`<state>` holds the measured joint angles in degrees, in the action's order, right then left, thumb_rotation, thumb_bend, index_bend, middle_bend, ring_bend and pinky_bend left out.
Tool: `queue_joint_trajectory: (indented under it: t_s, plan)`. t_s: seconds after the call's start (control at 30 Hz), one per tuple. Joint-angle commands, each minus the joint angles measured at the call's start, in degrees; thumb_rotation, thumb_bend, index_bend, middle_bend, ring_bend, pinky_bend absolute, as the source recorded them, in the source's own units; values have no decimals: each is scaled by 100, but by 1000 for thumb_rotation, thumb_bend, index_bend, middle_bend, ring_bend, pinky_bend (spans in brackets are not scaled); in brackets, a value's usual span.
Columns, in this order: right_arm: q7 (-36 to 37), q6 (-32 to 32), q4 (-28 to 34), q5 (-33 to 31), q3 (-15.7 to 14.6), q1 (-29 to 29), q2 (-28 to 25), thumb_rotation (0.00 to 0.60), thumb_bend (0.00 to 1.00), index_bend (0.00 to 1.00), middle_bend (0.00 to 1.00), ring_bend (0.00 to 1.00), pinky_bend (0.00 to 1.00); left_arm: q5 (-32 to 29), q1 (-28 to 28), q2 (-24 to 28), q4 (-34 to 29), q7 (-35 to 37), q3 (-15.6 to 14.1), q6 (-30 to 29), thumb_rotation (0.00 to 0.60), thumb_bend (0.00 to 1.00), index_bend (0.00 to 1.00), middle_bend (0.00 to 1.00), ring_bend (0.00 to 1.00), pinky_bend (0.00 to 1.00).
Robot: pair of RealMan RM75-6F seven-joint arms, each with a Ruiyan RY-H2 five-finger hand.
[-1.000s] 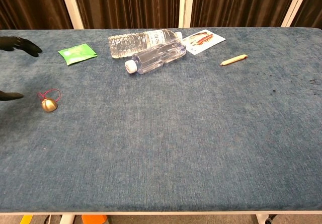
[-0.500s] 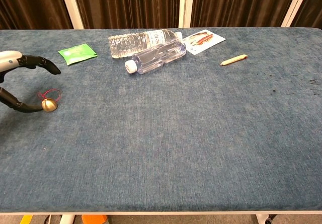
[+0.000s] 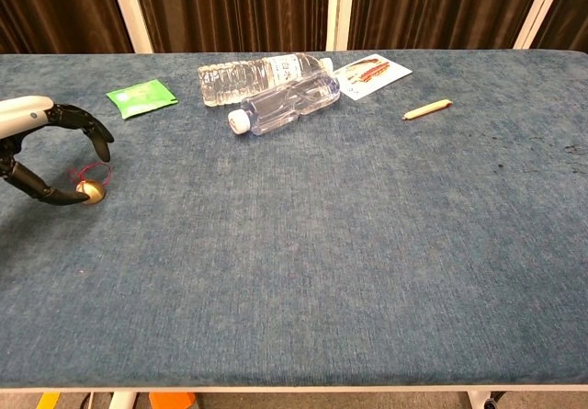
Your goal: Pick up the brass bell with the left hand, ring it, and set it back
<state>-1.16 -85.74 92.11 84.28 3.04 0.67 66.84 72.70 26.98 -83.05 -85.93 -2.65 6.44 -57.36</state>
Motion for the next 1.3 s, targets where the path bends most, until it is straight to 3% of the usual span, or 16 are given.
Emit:
queue_joint_trajectory:
  t_s: [0.03,0.37,1.3]
  plan:
    - [0,9,-3,-5,-1,2,2,600,155,0,0,0,0,-68,18,-14,18,-42,6,17,600,239,408,207,34,96]
    - [3,33,-19,-3,-7,13,18,600,156,0,0,0,0,-191,67,4,-18,-113,-12,58,600,285,464,215,34,97]
    - [28,61,-63,-18,-17,16,46,600,156,0,0,0,0,-467,160,-10,42,-278,-39,130,600,353,502,225,34,97]
